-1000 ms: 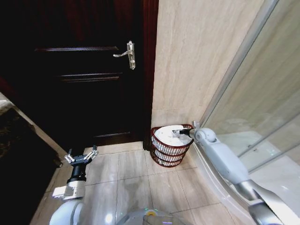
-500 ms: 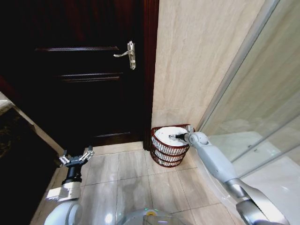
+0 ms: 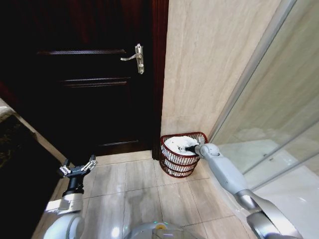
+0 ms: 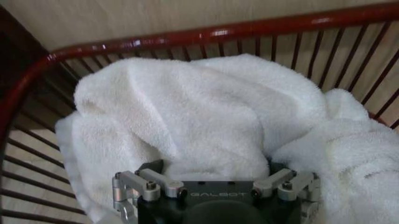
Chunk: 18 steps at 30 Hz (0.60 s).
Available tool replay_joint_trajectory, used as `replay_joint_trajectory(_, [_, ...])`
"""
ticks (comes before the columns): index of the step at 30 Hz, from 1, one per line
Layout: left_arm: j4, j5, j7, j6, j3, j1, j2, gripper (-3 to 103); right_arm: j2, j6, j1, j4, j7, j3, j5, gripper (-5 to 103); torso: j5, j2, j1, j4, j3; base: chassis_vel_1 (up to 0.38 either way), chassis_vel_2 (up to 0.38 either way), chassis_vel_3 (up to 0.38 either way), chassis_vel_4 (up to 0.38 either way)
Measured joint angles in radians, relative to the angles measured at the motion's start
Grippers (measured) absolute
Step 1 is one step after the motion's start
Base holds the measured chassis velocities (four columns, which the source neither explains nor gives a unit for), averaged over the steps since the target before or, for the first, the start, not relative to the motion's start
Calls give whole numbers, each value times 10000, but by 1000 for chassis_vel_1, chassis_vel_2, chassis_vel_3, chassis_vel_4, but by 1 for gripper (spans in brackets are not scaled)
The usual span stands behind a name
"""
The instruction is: Discard the used towel into the hamper.
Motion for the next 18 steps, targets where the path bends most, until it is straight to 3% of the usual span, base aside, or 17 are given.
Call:
replay_joint_trajectory(5, [7, -20, -30, -22, -37, -29, 38, 100, 200, 1, -4, -319, -185, 140, -494, 100, -1, 1, -1, 1, -1, 0, 0, 0, 0])
replay_joint_trajectory(11, [-61, -21, -44, -24, -45, -33, 78, 100, 165, 0, -91, -94, -59, 274, -393, 100, 5, 0, 0, 1, 3, 0, 0, 0, 0])
replay_joint_trajectory(18, [-248, -15, -56, 41, 86, -68, 95, 100, -462, -11, -652, 1904, 1009, 676, 426, 100, 8, -2, 1, 1, 4, 0, 0, 0, 0])
